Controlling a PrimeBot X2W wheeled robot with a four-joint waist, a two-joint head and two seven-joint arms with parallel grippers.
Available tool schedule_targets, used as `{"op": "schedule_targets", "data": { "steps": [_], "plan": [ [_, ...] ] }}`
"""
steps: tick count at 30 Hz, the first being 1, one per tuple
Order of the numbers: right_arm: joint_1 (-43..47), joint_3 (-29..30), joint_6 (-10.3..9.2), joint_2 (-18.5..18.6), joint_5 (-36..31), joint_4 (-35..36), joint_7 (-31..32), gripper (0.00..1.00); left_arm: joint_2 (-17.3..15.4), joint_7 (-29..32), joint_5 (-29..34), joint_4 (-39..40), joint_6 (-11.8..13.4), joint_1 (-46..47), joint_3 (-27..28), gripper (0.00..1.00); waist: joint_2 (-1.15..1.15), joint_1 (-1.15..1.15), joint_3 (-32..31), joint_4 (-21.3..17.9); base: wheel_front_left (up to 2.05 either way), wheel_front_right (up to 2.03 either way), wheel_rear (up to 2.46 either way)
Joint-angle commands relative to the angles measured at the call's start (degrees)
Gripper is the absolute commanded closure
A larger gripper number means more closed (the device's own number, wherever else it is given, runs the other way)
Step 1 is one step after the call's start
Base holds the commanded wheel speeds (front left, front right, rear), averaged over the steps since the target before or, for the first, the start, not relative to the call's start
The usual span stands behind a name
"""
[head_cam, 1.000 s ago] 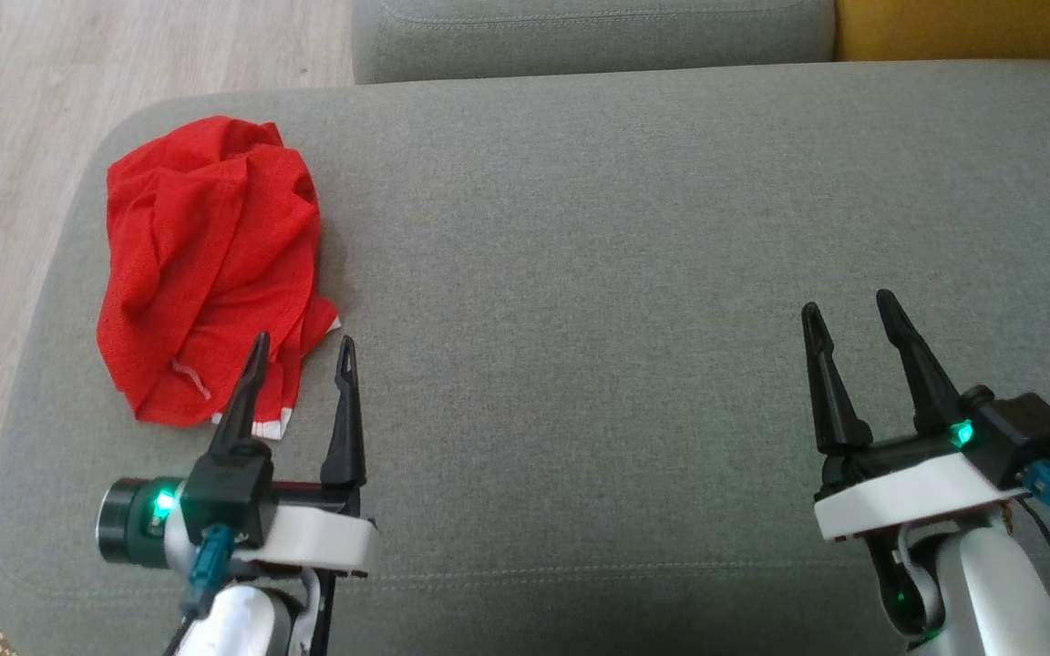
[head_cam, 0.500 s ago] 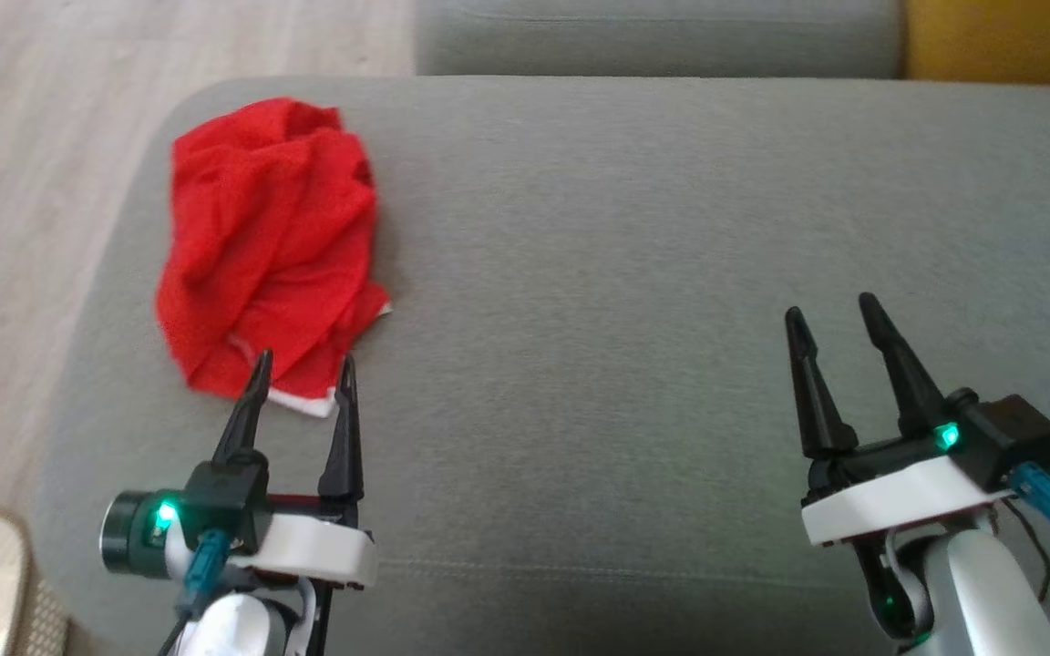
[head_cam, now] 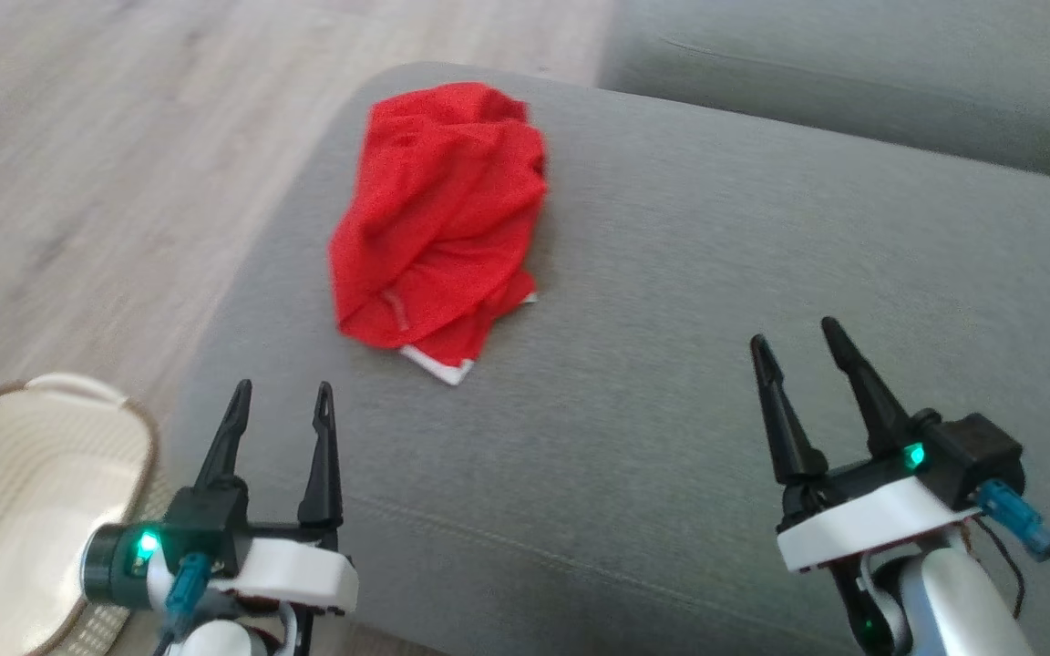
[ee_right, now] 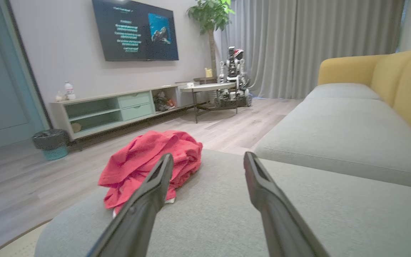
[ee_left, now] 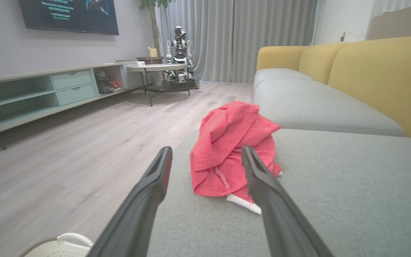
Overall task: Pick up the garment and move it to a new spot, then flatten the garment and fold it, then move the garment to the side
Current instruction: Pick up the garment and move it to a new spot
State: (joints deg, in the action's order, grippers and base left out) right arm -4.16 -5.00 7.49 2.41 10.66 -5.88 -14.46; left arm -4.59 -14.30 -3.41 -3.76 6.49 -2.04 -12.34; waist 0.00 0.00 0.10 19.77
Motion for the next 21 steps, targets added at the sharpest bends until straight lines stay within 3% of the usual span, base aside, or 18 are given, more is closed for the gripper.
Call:
{"op": "schedule_targets", "data": {
  "steps": [1,8,21],
  "plan": [
    [-0.89,-1.62,0.00,0.47,0.41,1.54,-0.54,0.00,0.30,-0.70,0.69,1.89,-0.24,1.77,1.90,0.00,0.00,0.00,-0.92,3.93,0.00,0.00,0.00],
    [-1.10,-3.81,0.00,0.47,0.55,0.88,-0.54,0.00,0.53,-0.70,0.30,2.41,-0.61,0.03,3.92,0.00,0.00,0.00,-1.20,6.83,0.00,0.00,0.00],
    [-1.15,-3.25,0.00,0.47,0.00,0.89,-0.54,0.00,0.83,-0.70,-0.41,1.75,-3.80,0.35,6.03,0.00,0.00,0.00,-0.30,5.86,0.00,0.00,0.00]
  ]
}}
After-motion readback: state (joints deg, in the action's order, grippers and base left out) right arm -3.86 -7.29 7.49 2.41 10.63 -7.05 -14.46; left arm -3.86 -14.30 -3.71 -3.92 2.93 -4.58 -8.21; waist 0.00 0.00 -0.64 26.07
